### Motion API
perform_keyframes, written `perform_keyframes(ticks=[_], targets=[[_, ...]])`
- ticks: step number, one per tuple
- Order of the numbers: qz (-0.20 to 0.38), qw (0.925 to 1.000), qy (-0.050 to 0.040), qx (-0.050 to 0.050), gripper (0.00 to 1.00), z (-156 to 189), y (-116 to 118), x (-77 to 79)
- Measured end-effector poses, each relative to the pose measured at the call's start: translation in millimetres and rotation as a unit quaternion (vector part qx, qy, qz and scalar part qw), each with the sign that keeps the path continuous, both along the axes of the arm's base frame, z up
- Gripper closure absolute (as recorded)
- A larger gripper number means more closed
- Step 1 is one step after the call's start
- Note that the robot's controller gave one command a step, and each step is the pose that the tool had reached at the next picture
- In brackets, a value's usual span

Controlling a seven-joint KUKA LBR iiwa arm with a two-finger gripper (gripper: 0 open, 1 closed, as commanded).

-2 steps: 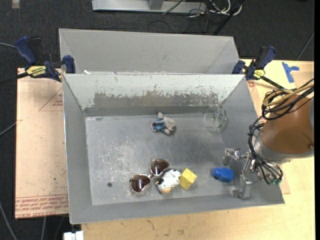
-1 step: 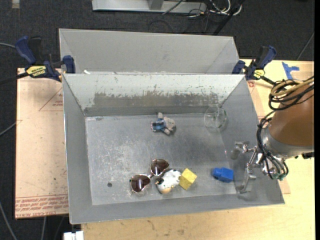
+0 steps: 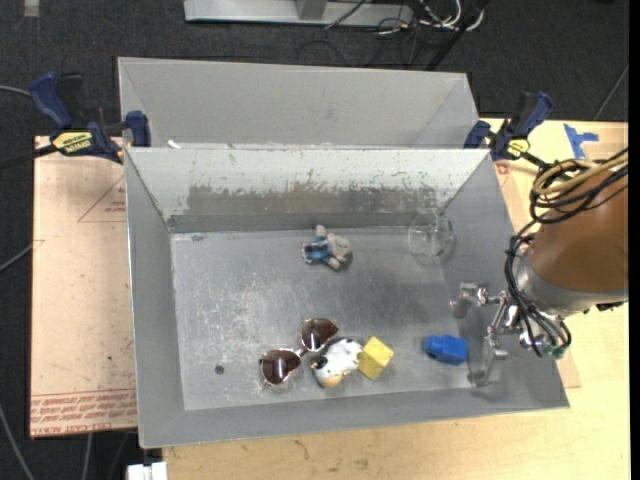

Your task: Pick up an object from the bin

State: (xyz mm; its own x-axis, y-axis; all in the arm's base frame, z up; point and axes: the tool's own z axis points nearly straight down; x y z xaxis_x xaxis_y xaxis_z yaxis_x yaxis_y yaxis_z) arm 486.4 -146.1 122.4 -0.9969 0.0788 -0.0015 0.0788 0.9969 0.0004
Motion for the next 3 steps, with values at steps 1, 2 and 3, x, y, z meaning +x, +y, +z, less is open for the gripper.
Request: perform_keyframes(ticks=[1, 2, 3], targets=[[-0.04, 0.9992, -0.0016, 0.0, 0.0, -54.1, -0.6, -1.9], [-0.004, 1.0, -0.0002, 0.0, 1.0, -52.6, 4.5, -0.7], [-0.004, 1.0, -0.0002, 0.0, 1.0, -52.6, 4.5, -0.7]])
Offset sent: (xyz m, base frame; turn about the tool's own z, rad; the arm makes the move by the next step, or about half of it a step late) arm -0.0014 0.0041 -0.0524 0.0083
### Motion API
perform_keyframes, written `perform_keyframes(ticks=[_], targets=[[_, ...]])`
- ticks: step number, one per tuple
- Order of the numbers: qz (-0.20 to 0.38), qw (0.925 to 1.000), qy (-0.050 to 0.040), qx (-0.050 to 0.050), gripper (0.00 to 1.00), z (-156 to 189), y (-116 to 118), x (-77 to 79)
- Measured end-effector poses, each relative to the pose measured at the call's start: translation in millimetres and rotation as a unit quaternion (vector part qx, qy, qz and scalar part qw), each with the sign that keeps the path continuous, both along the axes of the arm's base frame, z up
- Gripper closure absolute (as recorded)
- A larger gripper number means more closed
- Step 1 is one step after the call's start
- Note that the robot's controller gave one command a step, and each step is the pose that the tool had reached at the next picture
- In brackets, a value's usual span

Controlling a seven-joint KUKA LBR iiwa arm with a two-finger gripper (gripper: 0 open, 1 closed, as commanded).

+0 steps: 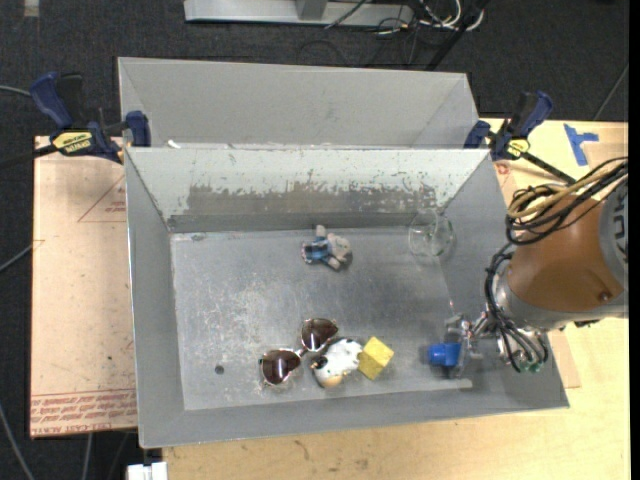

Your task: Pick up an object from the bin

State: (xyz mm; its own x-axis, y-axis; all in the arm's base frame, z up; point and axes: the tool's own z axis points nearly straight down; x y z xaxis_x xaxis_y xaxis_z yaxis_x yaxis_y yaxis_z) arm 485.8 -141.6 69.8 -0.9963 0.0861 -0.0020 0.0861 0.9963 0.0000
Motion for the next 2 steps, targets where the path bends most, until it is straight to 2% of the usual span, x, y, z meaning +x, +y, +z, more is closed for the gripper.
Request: perform_keyframes(ticks=[2], targets=[[0.0, 1.0, 0.0014, 0.0, 1.0, 2.1, 0.3, -0.7]])
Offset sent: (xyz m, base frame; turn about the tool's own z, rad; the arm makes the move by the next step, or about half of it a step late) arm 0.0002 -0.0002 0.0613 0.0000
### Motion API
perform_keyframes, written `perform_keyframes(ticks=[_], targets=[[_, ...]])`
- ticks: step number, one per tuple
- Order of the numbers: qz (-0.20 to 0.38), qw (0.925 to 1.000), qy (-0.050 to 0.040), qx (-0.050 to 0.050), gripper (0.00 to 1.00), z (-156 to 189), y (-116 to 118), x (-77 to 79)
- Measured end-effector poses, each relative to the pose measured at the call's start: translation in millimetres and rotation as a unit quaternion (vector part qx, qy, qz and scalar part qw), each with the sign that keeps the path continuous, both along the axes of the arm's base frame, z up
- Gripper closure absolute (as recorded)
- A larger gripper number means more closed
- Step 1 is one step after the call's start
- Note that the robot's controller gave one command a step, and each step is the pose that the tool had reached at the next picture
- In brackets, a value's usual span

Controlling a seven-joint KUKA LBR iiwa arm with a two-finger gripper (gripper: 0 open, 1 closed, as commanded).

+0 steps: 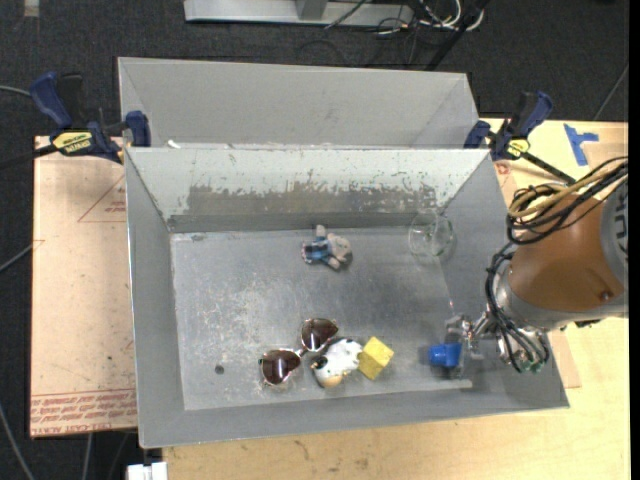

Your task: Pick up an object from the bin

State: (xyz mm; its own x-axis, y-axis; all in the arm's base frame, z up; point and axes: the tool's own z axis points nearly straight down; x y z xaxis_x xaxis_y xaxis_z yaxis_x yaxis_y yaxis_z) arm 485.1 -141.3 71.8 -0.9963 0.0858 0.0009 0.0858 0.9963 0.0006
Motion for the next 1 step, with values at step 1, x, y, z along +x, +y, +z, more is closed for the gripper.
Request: perform_keyframes(ticks=[1], targets=[[0.0, 1.0, 0.0029, 0.001, 1.0, 15.4, 0.7, -1.6]])
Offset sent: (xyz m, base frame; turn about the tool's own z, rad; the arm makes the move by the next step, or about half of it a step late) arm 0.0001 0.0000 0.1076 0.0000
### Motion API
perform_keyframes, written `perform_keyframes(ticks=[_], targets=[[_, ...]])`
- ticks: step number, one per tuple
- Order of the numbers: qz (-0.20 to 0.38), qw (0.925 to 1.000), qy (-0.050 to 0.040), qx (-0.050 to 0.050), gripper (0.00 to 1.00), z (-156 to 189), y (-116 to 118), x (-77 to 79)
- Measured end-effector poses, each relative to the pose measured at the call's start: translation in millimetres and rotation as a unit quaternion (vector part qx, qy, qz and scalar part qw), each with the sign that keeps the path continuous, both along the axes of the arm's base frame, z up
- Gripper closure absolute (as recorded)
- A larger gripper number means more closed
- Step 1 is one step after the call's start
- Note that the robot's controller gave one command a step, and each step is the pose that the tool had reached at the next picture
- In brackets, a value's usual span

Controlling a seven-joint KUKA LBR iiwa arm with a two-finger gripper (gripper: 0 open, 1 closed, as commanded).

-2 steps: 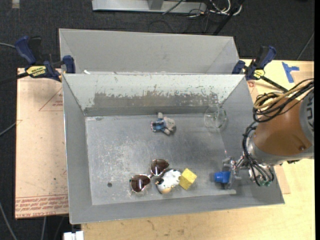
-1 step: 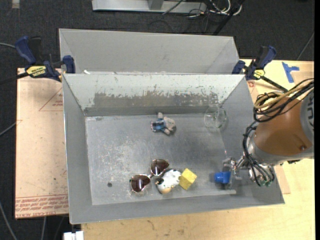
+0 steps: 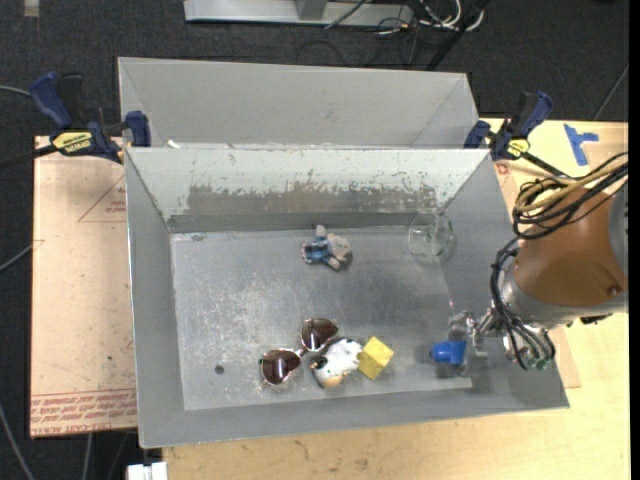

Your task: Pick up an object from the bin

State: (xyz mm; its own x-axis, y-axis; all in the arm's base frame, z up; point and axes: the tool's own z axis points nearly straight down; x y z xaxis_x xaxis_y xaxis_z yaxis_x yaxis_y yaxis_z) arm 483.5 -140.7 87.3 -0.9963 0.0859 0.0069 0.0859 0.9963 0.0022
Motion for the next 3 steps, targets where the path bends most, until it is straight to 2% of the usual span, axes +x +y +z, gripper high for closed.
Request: perform_keyframes(ticks=[3], targets=[[0.0, 1.0, -0.0049, -0.001, 1.0, 57.1, -0.3, 1.9]])
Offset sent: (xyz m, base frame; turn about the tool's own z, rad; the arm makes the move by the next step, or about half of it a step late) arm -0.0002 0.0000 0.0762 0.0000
